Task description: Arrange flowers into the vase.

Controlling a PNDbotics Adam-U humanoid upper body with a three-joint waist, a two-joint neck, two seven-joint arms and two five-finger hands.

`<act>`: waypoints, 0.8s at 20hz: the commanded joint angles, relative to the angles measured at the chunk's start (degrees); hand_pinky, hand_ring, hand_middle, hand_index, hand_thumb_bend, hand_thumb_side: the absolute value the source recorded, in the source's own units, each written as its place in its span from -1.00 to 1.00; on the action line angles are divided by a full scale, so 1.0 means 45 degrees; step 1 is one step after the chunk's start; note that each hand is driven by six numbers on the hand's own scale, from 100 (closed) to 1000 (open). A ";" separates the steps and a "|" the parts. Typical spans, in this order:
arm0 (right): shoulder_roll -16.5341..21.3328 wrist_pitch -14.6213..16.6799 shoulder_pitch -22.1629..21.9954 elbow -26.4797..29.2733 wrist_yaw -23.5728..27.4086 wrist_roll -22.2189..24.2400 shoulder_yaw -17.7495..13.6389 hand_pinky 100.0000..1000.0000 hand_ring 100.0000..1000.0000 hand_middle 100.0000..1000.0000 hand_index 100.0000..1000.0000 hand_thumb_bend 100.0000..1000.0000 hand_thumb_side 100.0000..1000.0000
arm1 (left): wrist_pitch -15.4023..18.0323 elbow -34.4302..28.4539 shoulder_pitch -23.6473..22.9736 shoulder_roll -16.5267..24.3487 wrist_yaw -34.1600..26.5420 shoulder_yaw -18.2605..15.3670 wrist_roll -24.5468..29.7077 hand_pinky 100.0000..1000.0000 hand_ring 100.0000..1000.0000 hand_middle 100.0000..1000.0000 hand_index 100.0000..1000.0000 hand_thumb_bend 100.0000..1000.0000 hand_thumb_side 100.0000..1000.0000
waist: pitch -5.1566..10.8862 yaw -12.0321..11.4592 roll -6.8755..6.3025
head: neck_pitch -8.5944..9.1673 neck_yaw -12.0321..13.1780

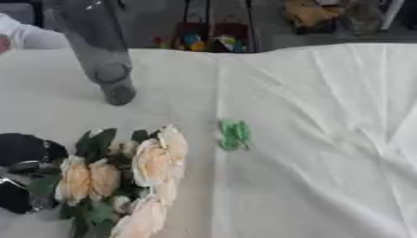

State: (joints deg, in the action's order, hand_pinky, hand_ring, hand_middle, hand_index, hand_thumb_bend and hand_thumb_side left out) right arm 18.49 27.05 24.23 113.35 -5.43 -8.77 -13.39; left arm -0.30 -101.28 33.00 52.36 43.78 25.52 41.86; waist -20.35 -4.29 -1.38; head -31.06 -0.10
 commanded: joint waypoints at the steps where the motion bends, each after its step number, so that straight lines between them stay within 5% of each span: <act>1: 0.0361 0.0026 0.0094 0.0275 0.0054 0.0071 -0.0034 0.00 0.52 -0.03 0.47 -1.00 0.69 | -0.0183 -0.0255 0.0253 0.0181 0.0377 -0.0185 -0.0531 0.29 0.20 0.28 0.49 -0.66 0.18 | 0.0200 -0.0007 -0.0021 | 0.0162 0.0019; 16: 0.0346 0.0024 0.0079 0.0275 0.0047 0.0031 -0.0133 0.00 0.52 -0.03 0.45 -1.00 0.68 | -0.0371 0.0738 0.0338 -0.0038 0.0378 0.0328 -0.1899 -0.24 -0.31 -0.20 0.07 -0.81 0.01 | 0.0199 0.0092 -0.0040 | 0.0215 0.0080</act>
State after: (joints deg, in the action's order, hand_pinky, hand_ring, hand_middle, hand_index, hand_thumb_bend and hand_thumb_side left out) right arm 18.49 27.12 24.20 113.35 -5.39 -8.56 -13.46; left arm -2.11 -97.93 33.46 51.21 45.88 27.33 33.54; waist -20.44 -3.90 -1.46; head -30.71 0.09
